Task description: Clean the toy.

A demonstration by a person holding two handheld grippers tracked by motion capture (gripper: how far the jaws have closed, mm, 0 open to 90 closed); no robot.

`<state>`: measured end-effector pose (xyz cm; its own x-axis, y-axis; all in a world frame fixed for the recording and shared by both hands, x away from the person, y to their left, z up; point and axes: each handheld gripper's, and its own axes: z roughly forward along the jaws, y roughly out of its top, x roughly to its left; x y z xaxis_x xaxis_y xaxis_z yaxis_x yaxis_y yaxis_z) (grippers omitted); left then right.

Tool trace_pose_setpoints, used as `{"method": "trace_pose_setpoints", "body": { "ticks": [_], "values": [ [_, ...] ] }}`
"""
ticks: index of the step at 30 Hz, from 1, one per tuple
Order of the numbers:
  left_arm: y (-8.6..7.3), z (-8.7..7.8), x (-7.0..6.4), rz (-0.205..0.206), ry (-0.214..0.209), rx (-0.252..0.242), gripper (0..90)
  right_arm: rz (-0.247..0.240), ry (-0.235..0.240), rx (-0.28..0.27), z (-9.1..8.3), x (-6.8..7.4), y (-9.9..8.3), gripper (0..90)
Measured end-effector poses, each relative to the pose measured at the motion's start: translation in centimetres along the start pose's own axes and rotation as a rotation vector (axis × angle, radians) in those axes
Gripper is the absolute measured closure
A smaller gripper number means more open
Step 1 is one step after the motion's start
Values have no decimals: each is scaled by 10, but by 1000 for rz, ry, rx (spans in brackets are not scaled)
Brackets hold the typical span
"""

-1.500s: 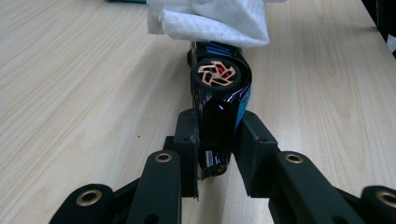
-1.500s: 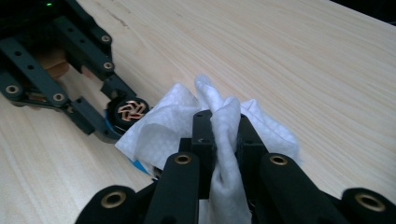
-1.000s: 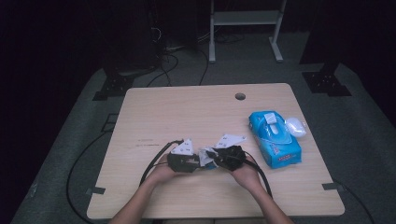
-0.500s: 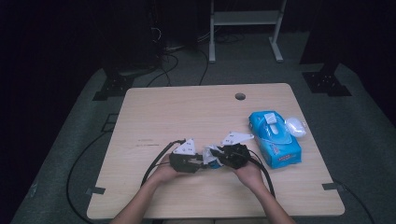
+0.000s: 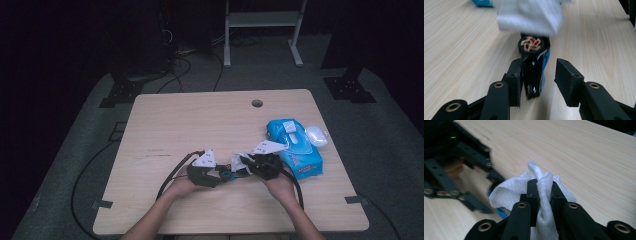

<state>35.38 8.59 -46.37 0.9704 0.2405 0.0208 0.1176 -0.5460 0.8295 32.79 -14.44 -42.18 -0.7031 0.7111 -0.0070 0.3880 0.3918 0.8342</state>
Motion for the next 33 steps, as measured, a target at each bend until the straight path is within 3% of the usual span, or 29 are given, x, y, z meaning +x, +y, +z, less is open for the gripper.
{"method": "trace_pose_setpoints", "body": {
  "ticks": [2, 4, 5, 10, 13, 16, 23, 25, 28, 33],
  "values": [
    [0, 0, 0, 0, 3, -2, 651, -21, 32, 11, 6, 9, 2, 814],
    [-1, -1, 1, -3, 3, -3, 688, -58, 26, 21, 9, 13, 4, 814],
    [-2, -2, 1, -5, 0, -1, 694, -53, 29, 22, 9, 12, 5, 814],
    [-1, -3, 1, 5, -3, 5, 710, -1, -56, 27, -3, -15, -3, 814],
    [-1, -4, 2, 12, -16, 10, 711, 29, -71, 28, -10, -26, -9, 814],
    [-2, -8, 5, 15, -16, 27, 710, 22, -64, 24, -8, -21, -9, 814],
    [-12, -26, 14, 17, -30, 42, 708, -14, 17, 2, 13, 5, 2, 815],
    [-14, -29, 16, 18, -36, 45, 708, -27, 20, 7, 15, 9, 5, 816],
    [-15, -31, 17, 15, -41, 41, 709, -25, 4, 10, 11, 2, 3, 816],
    [-16, -32, 19, 10, -54, 39, 707, 25, -19, 18, -5, -18, -9, 816]
  ]
}}
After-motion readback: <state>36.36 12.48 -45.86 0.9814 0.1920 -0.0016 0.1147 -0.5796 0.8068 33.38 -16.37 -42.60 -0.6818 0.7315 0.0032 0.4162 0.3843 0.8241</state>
